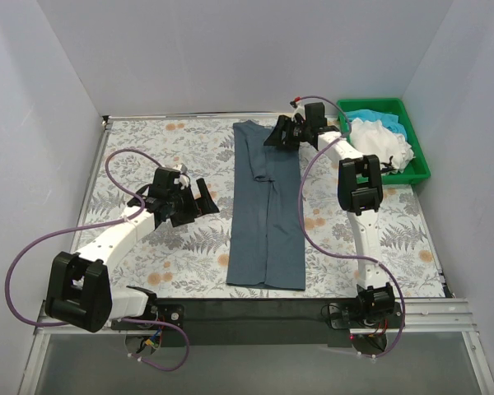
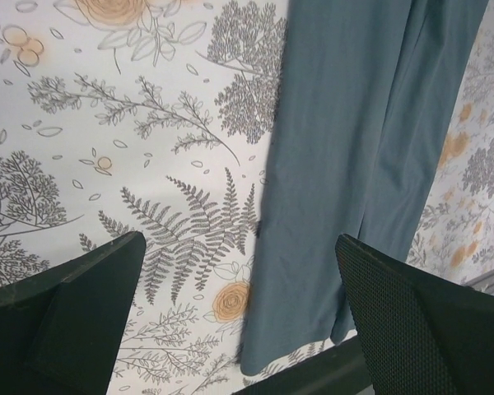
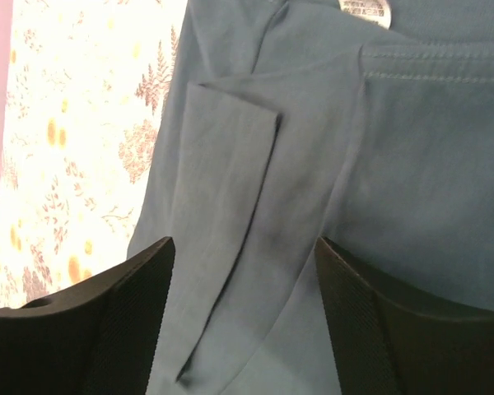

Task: Fold and stack the t-shirts
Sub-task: Fold the tshirt

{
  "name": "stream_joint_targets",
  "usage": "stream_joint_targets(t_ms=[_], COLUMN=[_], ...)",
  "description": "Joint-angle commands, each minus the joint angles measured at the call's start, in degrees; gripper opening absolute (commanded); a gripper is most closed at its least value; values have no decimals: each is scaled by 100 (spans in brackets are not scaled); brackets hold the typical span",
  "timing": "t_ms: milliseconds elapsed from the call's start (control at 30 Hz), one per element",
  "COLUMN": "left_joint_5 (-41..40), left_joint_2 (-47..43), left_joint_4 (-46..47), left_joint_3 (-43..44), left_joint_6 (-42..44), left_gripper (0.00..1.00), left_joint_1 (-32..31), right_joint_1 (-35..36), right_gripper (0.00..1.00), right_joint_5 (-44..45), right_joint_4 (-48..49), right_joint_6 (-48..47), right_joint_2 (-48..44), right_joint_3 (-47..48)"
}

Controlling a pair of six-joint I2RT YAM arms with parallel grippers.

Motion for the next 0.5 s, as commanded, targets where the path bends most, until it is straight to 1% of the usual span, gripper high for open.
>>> stream_joint_targets(t_ms=[0, 67, 100, 167, 200, 233, 267, 300, 333, 367, 400, 433, 467], left_joint_5=[385, 535, 579, 667, 685, 693, 737, 764, 799, 825, 852, 887, 948], left_joint_2=[-282, -405, -537, -695, -861, -933, -1012, -1082, -1179, -1214, -1241, -1293, -1337], left_joint_4=[52, 25, -36, -106, -176, -221, -273, -378, -440, -502, -624, -678, -704], left_joint_3=[-189, -347, -392, -532, -585, -638, -725, -769, -805, -857, -875, -893, -928], left_joint_6=[130, 78, 51, -19, -37, -54, -81, -133, -160, -195, -282, -300, -318], left_gripper=[93, 93, 93, 93, 93, 93, 93, 93, 93, 92, 91, 90, 88], left_joint_1=[-41, -68, -94, -129, -164, -182, -191, -217, -243, -261, -296, -314, -314], right_joint_1=[-18, -44, -53, -53, -53, -45, -18, -1, 43, 70, 105, 201, 271], right_gripper=[65, 68, 69, 69, 69, 69, 69, 69, 69, 69, 69, 68, 68], right_joint_5=[162, 303, 486, 680, 864, 962, 1110, 1477, 1638, 1787, 2067, 2218, 2376], right_joint_4=[231, 214, 179, -93, -242, -357, -636, -787, -919, -1234, -1393, -1560, -1701], right_joint_6=[-159, -273, -405, -546, -651, -704, -731, -766, -792, -793, -775, -792, -784], right_joint_2=[-1187, -1637, -2083, -2525, -2944, -3166, -3395, -3849, -4080, -4309, -4737, -4950, -5170], right_joint_3=[-491, -861, -1333, -1775, -2177, -2451, -2706, -2944, -3494, -3726, -3998, -4218, -4673])
